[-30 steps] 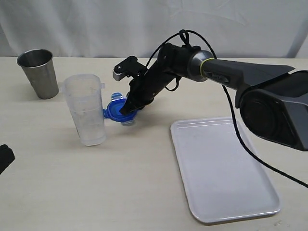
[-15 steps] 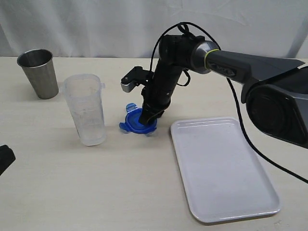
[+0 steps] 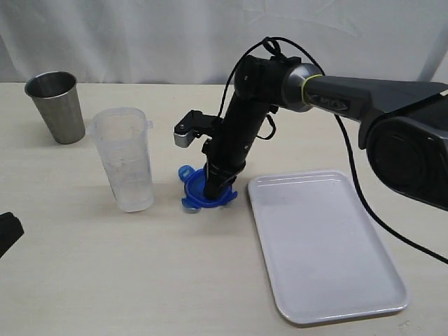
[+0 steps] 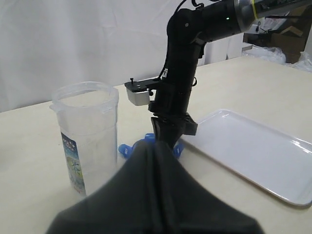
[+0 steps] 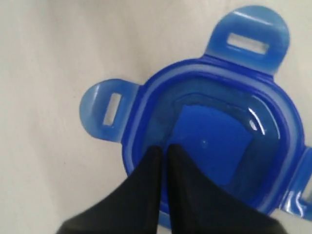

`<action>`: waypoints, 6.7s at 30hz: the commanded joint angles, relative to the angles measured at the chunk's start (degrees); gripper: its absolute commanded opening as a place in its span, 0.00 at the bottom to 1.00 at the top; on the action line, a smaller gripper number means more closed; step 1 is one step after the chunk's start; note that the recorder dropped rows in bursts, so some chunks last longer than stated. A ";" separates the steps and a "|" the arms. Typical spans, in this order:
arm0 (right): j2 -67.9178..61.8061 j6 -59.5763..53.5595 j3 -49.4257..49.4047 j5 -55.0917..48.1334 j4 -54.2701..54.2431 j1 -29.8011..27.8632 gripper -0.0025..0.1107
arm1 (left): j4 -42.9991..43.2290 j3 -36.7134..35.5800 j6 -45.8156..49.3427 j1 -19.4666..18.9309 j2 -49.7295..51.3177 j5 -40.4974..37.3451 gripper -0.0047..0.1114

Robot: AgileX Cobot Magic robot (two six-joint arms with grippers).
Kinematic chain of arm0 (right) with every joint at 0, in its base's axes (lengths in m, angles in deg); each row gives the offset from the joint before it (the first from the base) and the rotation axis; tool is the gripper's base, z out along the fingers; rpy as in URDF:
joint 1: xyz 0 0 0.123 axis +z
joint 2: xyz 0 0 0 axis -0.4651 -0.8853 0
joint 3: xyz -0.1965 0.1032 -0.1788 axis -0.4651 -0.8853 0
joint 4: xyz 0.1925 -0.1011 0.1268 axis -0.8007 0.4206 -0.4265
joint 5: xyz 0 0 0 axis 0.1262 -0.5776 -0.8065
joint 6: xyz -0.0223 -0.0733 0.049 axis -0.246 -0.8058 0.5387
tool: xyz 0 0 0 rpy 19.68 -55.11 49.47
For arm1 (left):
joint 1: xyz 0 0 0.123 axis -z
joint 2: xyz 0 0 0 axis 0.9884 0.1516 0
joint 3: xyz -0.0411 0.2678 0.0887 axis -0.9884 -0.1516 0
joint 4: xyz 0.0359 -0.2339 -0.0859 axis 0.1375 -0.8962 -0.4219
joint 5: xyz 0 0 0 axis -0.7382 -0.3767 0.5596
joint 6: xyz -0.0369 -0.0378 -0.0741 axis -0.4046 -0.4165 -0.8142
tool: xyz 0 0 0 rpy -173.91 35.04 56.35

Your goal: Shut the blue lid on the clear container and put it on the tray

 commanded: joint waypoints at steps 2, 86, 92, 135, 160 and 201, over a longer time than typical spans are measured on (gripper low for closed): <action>3.31 -3.37 -2.04 -1.97 -0.58 -0.10 0.26 | -0.36 -0.20 -0.47 0.15 0.30 -0.18 0.04; 21.30 5.24 -31.58 17.86 2.57 14.84 0.35 | -0.46 -0.20 -1.51 0.15 0.30 -1.76 0.04; 21.18 18.76 -32.93 23.07 21.41 21.37 0.35 | -0.46 -0.20 -1.51 0.15 0.30 -1.76 0.04; 47.71 3.82 -32.43 23.49 -6.82 16.71 0.06 | -1.50 -0.20 -1.95 0.15 0.30 -1.95 0.04; 25.94 23.41 -10.82 23.07 -23.04 7.25 0.06 | -1.64 -0.20 -1.95 0.15 0.30 -1.80 0.04; 28.59 17.84 -10.97 16.88 -45.06 6.67 0.06 | -2.71 -0.20 -1.95 0.15 0.30 -2.01 0.04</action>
